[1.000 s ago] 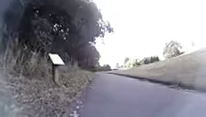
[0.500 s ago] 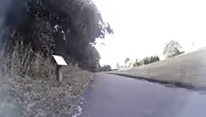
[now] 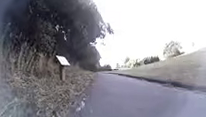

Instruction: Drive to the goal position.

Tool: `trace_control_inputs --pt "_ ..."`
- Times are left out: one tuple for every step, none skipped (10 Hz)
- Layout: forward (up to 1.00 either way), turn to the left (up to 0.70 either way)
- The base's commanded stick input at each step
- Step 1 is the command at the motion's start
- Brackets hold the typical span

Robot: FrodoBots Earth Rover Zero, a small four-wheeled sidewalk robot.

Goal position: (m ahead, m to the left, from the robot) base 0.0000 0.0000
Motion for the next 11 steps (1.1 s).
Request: trace_control_inputs --pt "-0.45 0.00" --pt "-0.45 0.00" --pt "-0.45 0.00" --pt "-0.45 0.00" --pt "-0.45 0.00" --pt "-0.45 0.00" --pt "-0.45 0.00" --pt "-0.45 0.00" --pt "-0.45 0.00" --pt "-0.45 0.00" --pt "-0.45 0.00"
